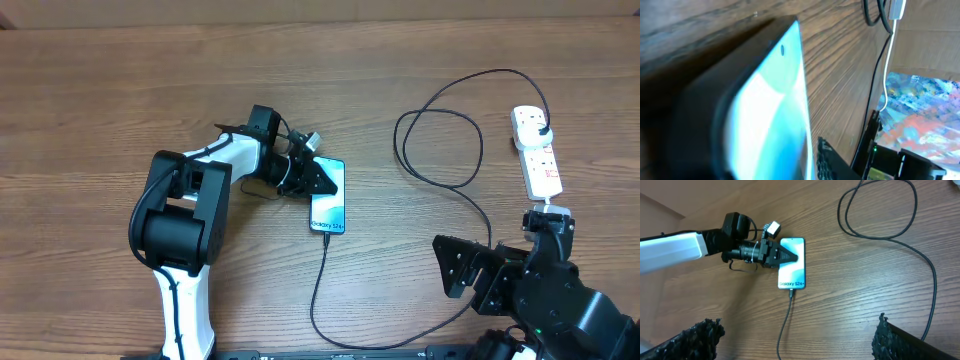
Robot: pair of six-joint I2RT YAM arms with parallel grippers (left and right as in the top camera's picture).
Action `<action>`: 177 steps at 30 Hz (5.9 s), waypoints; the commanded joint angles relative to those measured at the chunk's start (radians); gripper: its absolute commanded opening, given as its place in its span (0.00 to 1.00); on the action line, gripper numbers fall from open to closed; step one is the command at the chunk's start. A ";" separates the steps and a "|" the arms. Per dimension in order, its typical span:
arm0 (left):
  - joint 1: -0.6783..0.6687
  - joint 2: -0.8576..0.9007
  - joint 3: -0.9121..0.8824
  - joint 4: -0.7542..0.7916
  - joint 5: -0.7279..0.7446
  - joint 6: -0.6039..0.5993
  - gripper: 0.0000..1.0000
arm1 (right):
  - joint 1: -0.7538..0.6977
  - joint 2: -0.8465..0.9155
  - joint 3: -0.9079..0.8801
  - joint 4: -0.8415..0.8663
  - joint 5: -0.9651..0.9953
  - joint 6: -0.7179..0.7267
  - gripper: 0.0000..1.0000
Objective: Plug charger to phone and switch on socket
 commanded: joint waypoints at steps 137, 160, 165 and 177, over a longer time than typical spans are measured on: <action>-0.087 -1.617 0.005 -0.899 -1.217 -0.311 1.00 | -1.392 1.207 0.388 0.120 -0.493 -0.484 0.04; 0.116 -1.986 0.005 -0.932 -1.217 -0.311 1.00 | -1.405 1.352 0.454 0.292 -0.463 -0.468 0.04; 0.136 -2.019 0.004 -0.992 -1.217 -0.319 1.00 | -1.415 1.364 0.454 0.295 -0.463 -0.468 0.04; 0.137 -2.019 0.002 -0.993 -1.217 -0.319 1.00 | -1.422 1.418 0.454 0.326 -0.489 -0.457 0.04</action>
